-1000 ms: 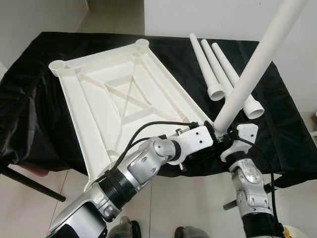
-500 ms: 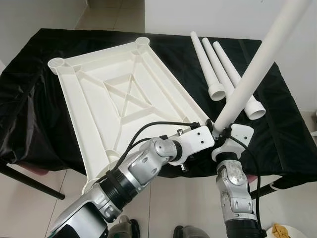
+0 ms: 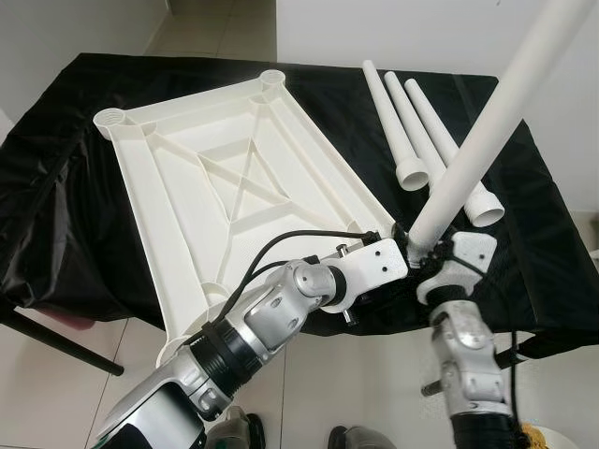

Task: Building children table

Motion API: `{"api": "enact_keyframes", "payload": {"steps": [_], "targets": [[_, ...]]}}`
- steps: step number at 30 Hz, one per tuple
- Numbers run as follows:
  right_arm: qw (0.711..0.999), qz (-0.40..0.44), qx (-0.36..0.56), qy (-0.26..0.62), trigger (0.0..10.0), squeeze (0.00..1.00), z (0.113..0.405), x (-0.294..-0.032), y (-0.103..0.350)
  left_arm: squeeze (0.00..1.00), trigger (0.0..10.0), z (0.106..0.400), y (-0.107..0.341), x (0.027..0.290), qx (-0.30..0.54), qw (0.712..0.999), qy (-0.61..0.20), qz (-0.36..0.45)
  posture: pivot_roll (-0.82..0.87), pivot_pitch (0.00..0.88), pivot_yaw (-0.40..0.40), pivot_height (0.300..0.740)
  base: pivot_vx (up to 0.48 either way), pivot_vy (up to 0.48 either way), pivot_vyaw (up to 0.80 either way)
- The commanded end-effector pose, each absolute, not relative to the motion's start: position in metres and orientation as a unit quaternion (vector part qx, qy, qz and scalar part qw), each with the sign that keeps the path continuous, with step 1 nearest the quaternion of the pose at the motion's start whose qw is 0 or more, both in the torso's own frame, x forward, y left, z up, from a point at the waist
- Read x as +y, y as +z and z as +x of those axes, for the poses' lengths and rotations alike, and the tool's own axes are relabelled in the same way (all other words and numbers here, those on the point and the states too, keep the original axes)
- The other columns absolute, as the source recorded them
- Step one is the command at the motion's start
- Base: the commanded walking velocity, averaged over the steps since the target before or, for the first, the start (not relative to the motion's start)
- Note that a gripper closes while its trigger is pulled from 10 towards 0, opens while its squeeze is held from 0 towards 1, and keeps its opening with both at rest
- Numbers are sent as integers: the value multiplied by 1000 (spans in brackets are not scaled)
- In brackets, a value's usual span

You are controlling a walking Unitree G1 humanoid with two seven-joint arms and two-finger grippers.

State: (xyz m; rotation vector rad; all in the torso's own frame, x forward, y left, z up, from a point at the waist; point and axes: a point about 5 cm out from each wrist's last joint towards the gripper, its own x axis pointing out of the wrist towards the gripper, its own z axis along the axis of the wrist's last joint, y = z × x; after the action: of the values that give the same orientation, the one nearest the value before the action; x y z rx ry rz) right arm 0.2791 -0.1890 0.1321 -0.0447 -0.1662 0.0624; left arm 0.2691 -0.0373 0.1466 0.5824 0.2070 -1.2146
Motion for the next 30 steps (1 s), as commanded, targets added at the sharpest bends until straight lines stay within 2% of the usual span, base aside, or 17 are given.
{"api": "enact_keyframes", "payload": {"steps": [1, 5, 10, 13, 17, 21, 25, 30], "targets": [[996, -20, -59, 69, 10000, 0, 279, -191, 123, 0, 10000, 257, 136, -43, 119, 742, -606, 262, -80, 82, 15, 740, 0, 0, 0], [991, -36, -60, 110, 10000, 0, 279, -195, 125, 0, 10000, 257, 136, -42, 119, 741, -606, 263, -79, 82, 19, 740, 0, 0, 0], [977, -37, -48, 204, 10000, 0, 279, -205, 120, 0, 10000, 259, 138, -40, 118, 741, -605, 266, -78, 83, 32, 740, 0, 0, 0], [975, -38, -45, 214, 10000, 0, 279, -206, 119, 0, 10000, 259, 138, -40, 118, 741, -605, 266, -78, 83, 32, 740, 0, 0, 0], [966, -35, -26, 256, 10000, 0, 284, -223, 111, 0, 10000, 260, 138, -39, 119, 741, -605, 267, -75, 86, 41, 740, 0, 0, 0], [964, -38, -18, 264, 10000, 0, 284, -228, 109, 0, 10000, 260, 138, -39, 119, 741, -604, 267, -75, 86, 41, 740, 0, 0, 0], [961, -63, 14, 268, 10000, 0, 287, -247, 100, 0, 10000, 261, 139, -38, 118, 741, -604, 268, -75, 89, 48, 740, 0, 0, 0], [960, -73, 21, 269, 10000, 0, 287, -253, 98, 0, 10000, 262, 139, -38, 118, 742, -603, 268, -72, 90, 47, 740, 0, 0, 0]]}}
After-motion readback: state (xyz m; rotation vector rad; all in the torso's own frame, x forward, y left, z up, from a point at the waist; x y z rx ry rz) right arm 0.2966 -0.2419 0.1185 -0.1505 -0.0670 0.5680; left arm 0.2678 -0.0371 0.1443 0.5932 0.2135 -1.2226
